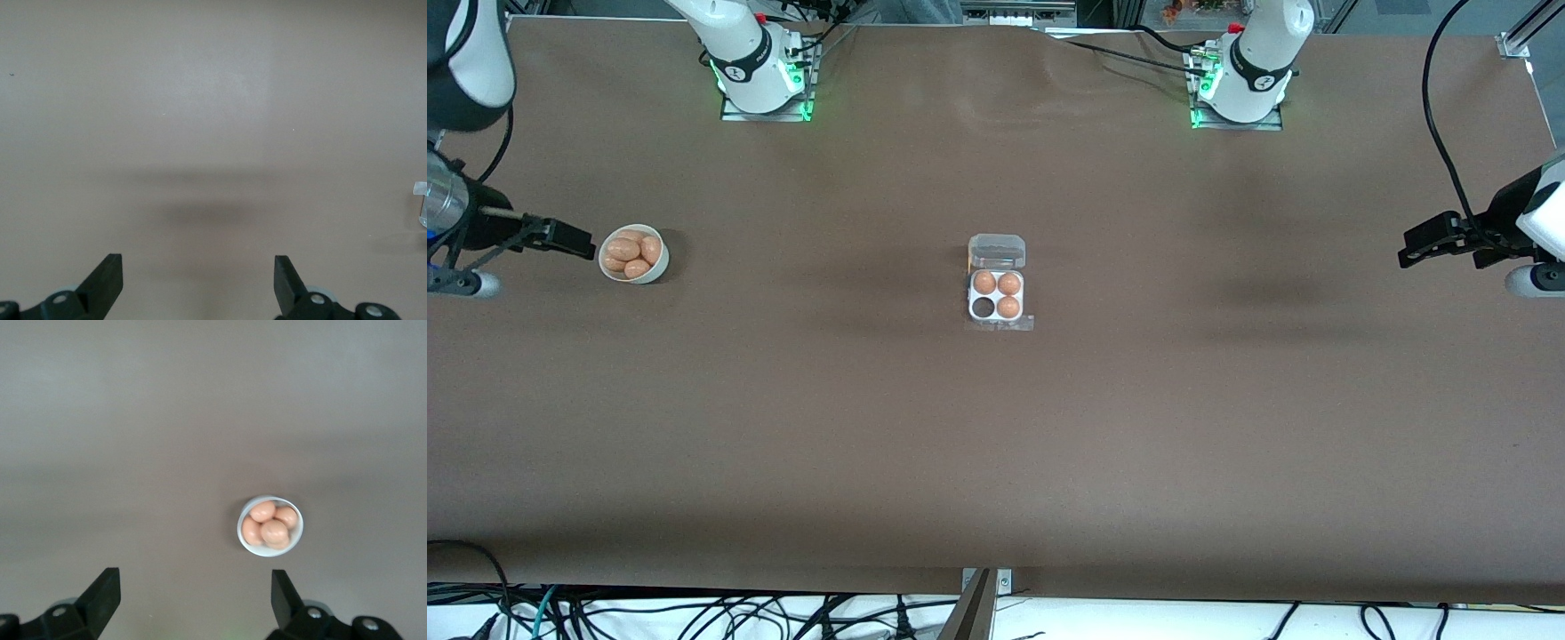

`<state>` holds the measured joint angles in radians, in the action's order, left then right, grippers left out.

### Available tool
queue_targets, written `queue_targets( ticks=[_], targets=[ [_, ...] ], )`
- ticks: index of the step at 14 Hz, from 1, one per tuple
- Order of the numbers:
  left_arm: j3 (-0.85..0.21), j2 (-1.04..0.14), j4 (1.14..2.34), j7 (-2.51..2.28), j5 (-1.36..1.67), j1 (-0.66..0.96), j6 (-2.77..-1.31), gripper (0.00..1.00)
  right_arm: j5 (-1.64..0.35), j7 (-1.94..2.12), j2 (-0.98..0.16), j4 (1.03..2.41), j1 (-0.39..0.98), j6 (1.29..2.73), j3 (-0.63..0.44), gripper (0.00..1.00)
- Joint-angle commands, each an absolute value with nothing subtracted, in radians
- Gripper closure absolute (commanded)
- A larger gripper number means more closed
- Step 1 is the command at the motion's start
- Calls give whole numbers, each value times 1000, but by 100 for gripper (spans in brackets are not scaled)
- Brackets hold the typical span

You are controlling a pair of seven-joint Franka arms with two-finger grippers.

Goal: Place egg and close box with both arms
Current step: 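Move the right gripper over the white bowl of eggs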

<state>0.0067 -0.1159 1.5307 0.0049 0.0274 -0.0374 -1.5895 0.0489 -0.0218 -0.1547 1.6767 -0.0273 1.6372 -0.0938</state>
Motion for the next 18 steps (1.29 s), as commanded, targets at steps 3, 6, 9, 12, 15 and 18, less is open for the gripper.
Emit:
queue_targets(
  ticks=[3,6,9,12,15,18],
  targets=[
    [8,-121,1513,15,32,-41,-1572,0,55,31,-216,1819,-61,1794,-158,0],
    [8,-123,1514,15,32,-41,-1572,0,55,115,-189,1995,-61,1989,-213,0],
    [8,-123,1514,15,32,-41,-1572,0,40,225,-186,2101,-61,2104,-273,0],
    [8,-123,1516,14,32,-41,-1572,0,12,261,-187,2187,-61,2184,-305,0],
    [8,-123,1516,15,32,-41,-1572,0,-6,261,-204,2203,-63,2184,-307,0],
    [8,-123,1516,14,32,-41,-1572,0,-25,261,-218,2201,-63,2183,-307,0]
  ],
)
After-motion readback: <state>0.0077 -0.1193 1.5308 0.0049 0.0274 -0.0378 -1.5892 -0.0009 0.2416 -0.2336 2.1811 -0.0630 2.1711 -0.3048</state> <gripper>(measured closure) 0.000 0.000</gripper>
